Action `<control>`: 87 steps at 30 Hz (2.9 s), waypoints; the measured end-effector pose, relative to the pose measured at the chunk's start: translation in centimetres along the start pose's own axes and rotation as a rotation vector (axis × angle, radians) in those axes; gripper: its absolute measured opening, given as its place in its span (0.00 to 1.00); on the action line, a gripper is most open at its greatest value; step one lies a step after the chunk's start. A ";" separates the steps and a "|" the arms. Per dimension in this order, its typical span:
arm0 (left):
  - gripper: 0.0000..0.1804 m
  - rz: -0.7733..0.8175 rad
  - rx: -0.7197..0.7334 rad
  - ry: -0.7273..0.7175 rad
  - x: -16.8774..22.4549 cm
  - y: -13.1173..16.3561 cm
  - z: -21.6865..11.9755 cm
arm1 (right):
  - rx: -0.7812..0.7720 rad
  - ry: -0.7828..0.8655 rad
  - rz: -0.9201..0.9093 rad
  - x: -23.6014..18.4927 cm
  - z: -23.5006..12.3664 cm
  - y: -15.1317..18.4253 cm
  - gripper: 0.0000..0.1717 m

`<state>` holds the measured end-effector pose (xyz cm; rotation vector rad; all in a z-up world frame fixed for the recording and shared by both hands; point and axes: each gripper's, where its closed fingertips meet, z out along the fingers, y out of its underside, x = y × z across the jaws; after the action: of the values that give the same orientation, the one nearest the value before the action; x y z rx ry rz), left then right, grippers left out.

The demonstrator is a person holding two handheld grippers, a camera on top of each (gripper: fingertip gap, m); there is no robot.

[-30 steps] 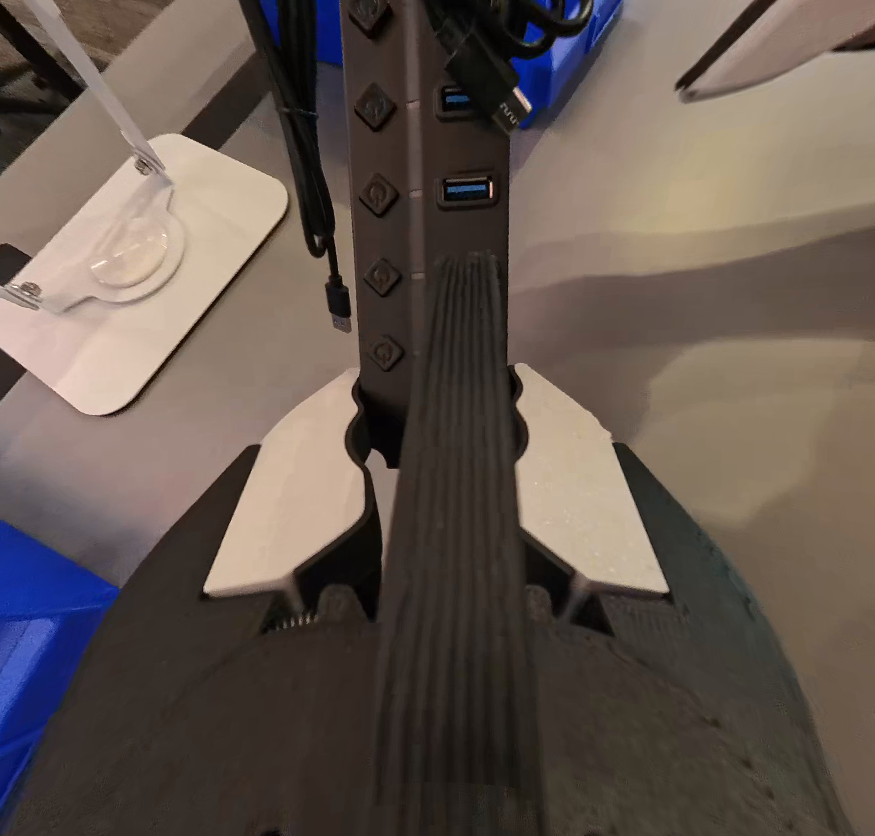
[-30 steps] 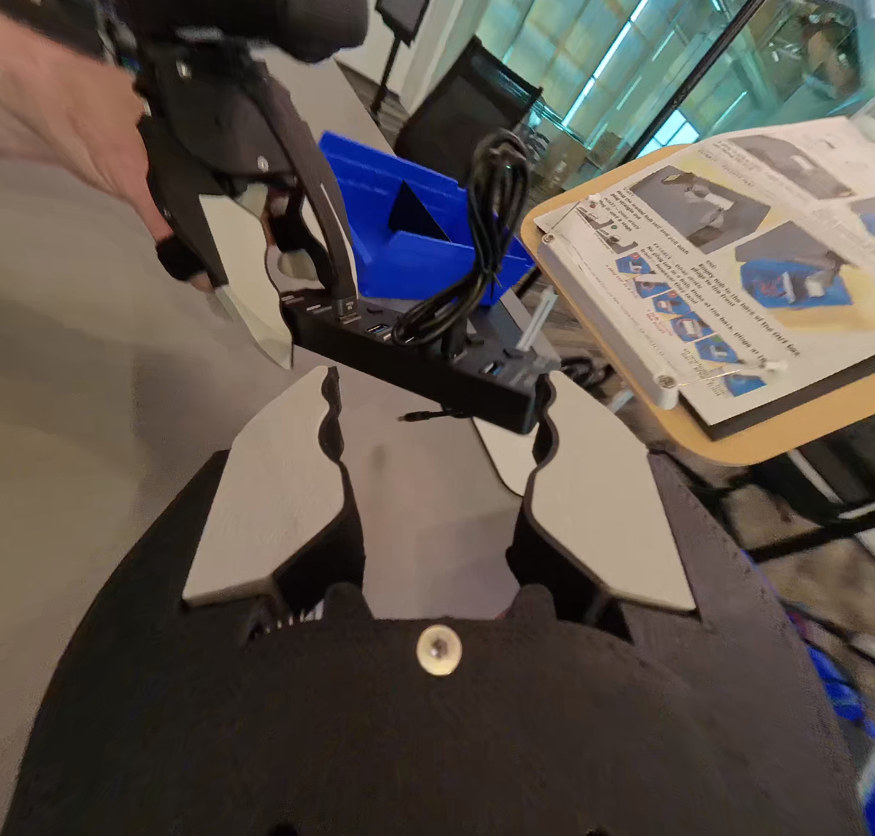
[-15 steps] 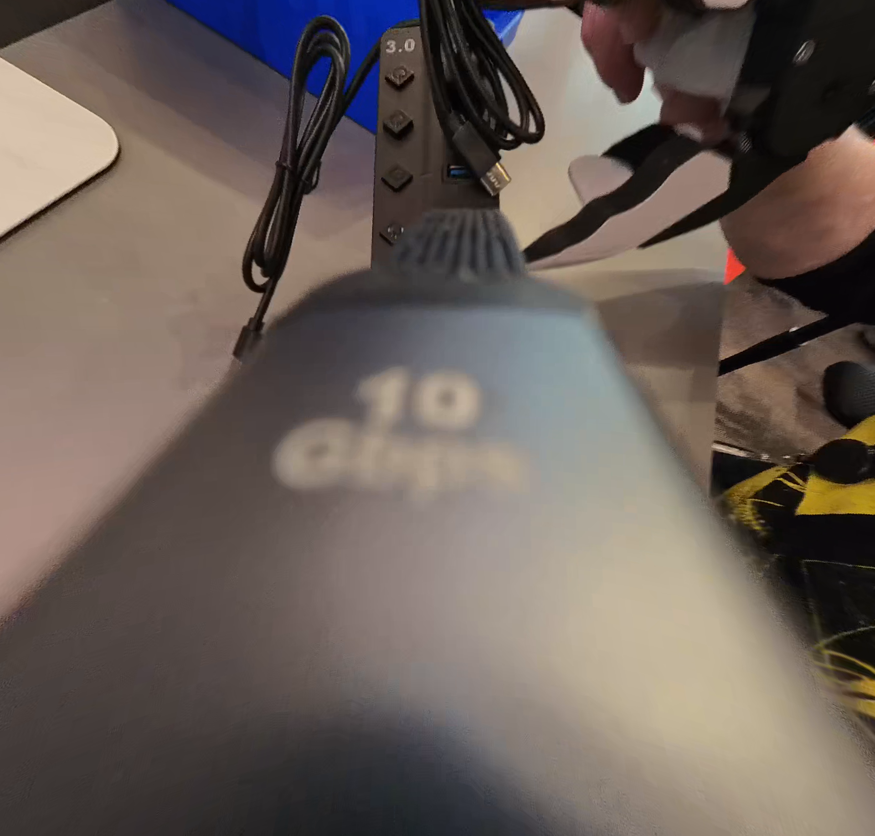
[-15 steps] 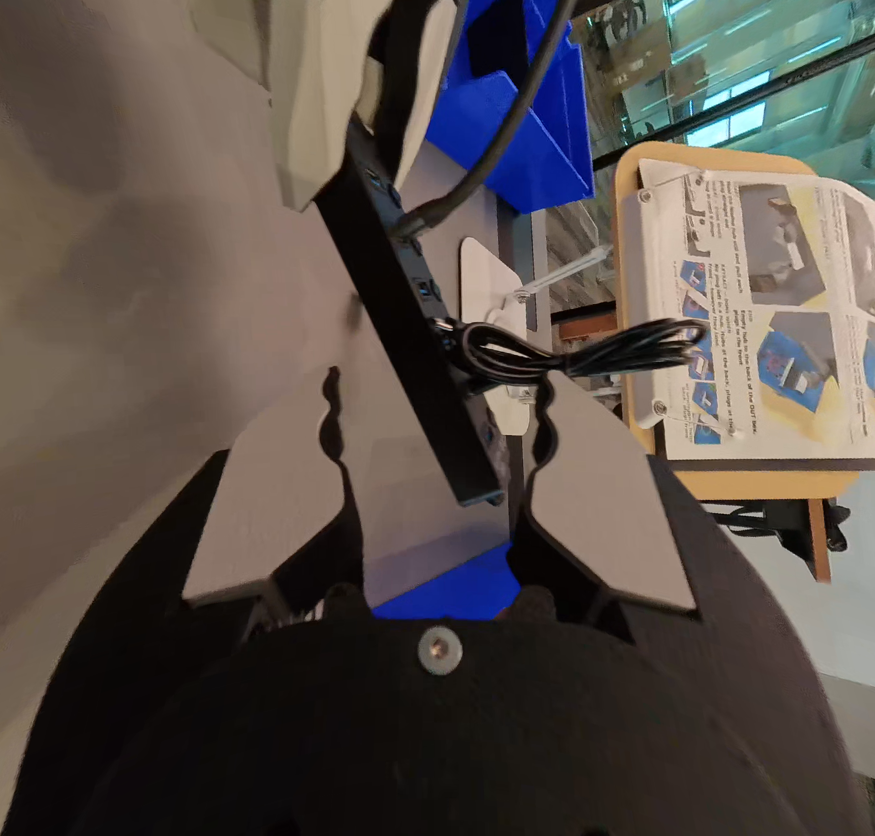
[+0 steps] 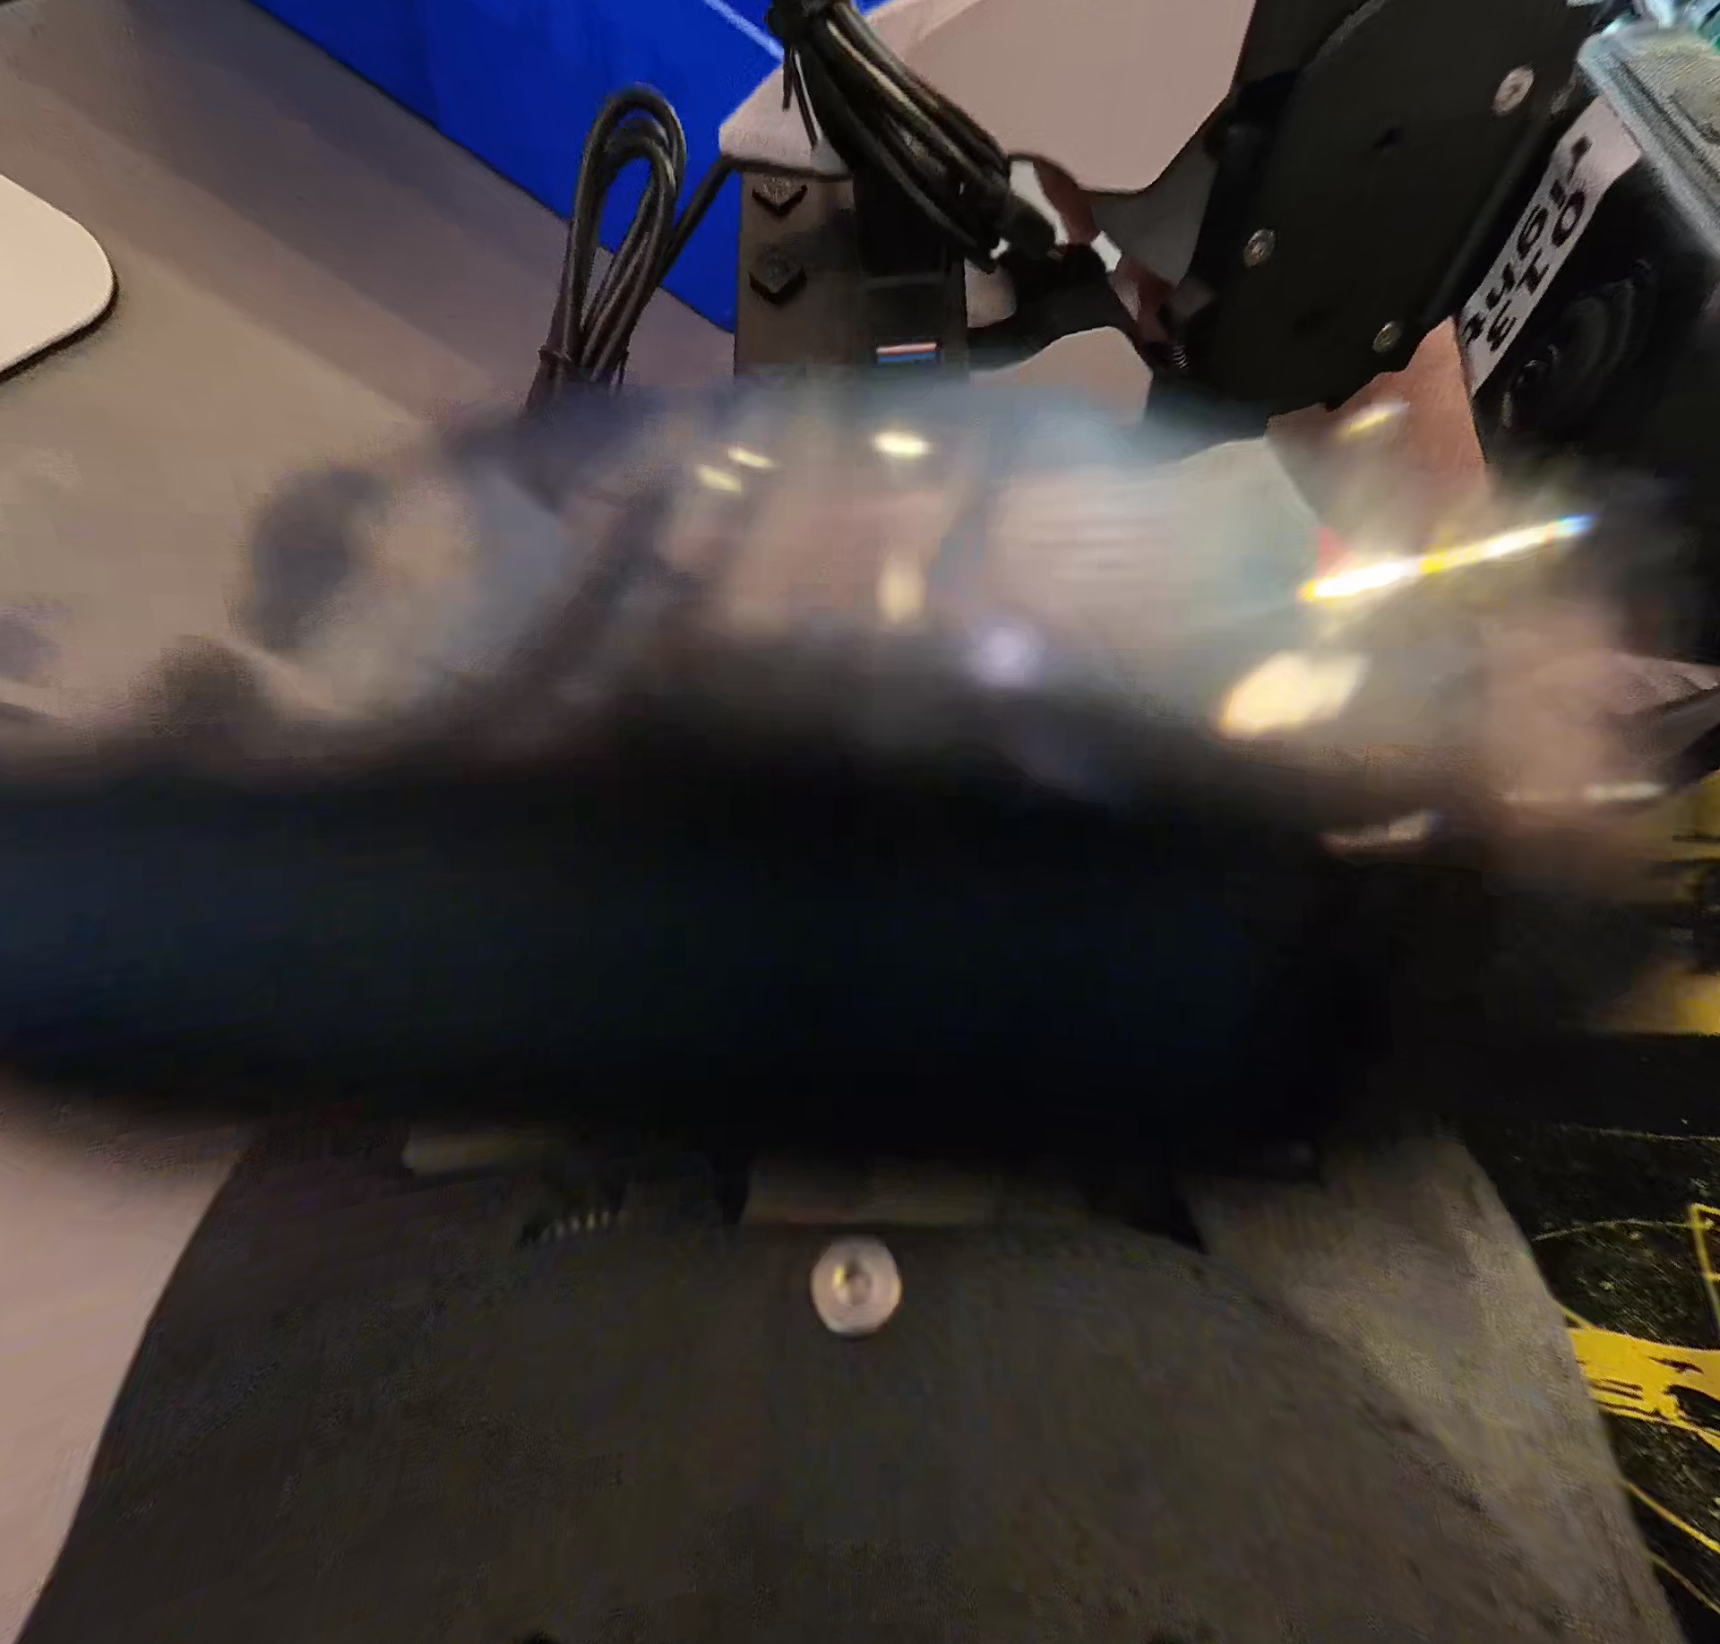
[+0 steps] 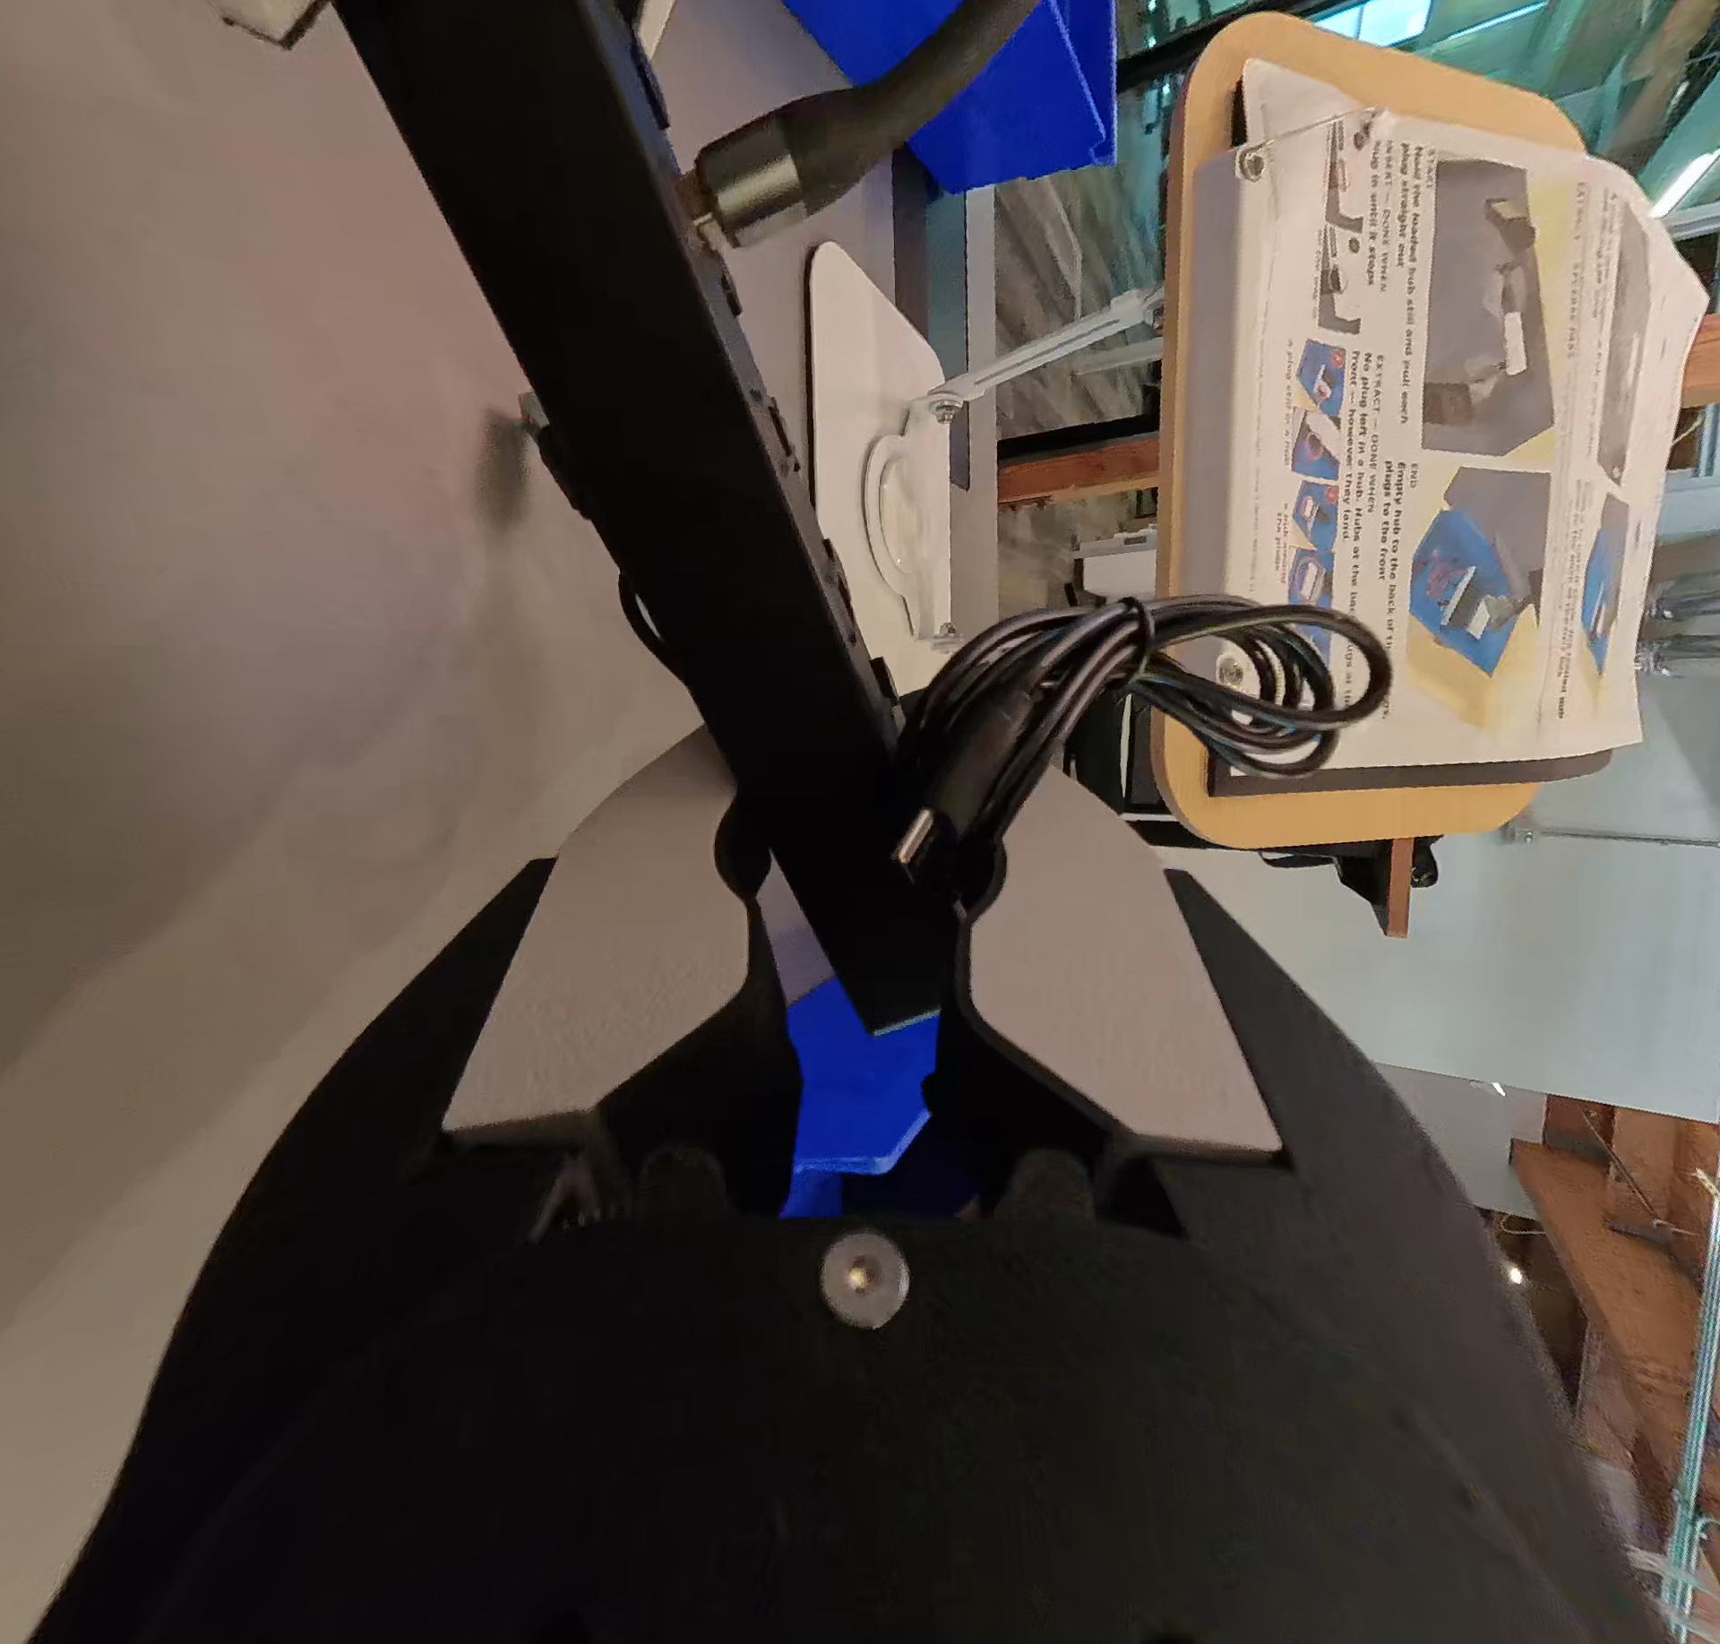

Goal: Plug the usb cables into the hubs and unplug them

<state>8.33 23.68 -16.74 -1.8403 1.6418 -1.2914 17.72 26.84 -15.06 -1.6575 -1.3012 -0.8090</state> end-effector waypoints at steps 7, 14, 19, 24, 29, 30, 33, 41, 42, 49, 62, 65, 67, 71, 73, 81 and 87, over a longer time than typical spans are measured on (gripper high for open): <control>0.37 0.094 0.231 0.060 2.3 -3.7 -2.7 | 0.014 0.027 0.084 3.2 -1.7 1.6 0.20; 0.35 0.031 0.354 -0.032 -0.7 -2.1 -4.8 | -0.037 0.146 0.286 12.9 -4.4 7.8 0.20; 0.33 -0.034 0.352 -0.085 -3.3 0.9 -2.6 | -0.088 0.200 0.413 19.4 -5.5 12.9 0.21; 0.32 -0.027 0.283 -0.099 -4.0 3.0 -0.1 | -0.155 0.206 0.505 21.8 -3.6 18.6 0.21; 0.31 -0.021 0.285 -0.088 -4.0 3.0 -0.1 | -0.220 0.136 0.609 19.5 0.1 23.8 0.21; 0.31 -0.026 0.293 -0.082 -4.0 2.9 -0.2 | -0.232 0.109 0.632 18.6 0.9 24.7 0.20; 0.30 -0.038 0.307 -0.068 -4.0 2.8 -0.3 | -0.254 -0.005 0.729 15.7 3.0 26.7 0.21; 0.29 -0.045 0.311 -0.048 -3.9 2.8 -0.4 | -0.476 -0.222 0.703 9.2 6.0 31.5 0.21; 0.29 -0.048 0.313 -0.044 -3.9 2.8 -0.4 | -0.510 -0.239 0.681 8.6 6.3 32.0 0.21; 0.29 -0.068 0.313 -0.021 -4.0 2.8 -0.4 | -0.744 -0.311 0.477 6.8 7.2 34.4 0.22; 0.30 -0.095 0.311 0.012 -4.0 2.8 -0.4 | -0.796 -0.240 0.394 10.1 3.5 32.5 0.49; 0.30 -0.095 0.310 0.015 -4.0 2.8 -0.4 | -0.744 -0.231 0.408 10.1 3.2 31.5 0.42; 0.30 -0.095 0.308 0.015 -4.0 2.8 -0.3 | -0.739 -0.240 0.426 9.8 3.0 31.1 0.42; 0.30 -0.097 0.309 0.016 -4.0 2.8 -0.4 | -0.711 -0.188 0.472 10.3 2.0 30.1 0.42; 0.30 -0.101 0.310 0.016 -4.1 2.8 -0.4 | -0.652 -0.126 0.524 11.2 1.1 29.0 0.42; 0.31 -0.116 0.313 0.009 -4.3 2.8 -0.4 | -0.347 -0.110 0.844 8.4 -4.2 19.4 0.43; 0.35 -0.109 0.281 -0.049 -3.8 3.2 0.4 | -0.132 -0.282 0.968 1.4 -5.4 9.2 0.43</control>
<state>7.06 26.18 -20.87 -1.7934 1.2761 -1.4273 27.07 21.72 -13.66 -2.2440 -0.4655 -0.0704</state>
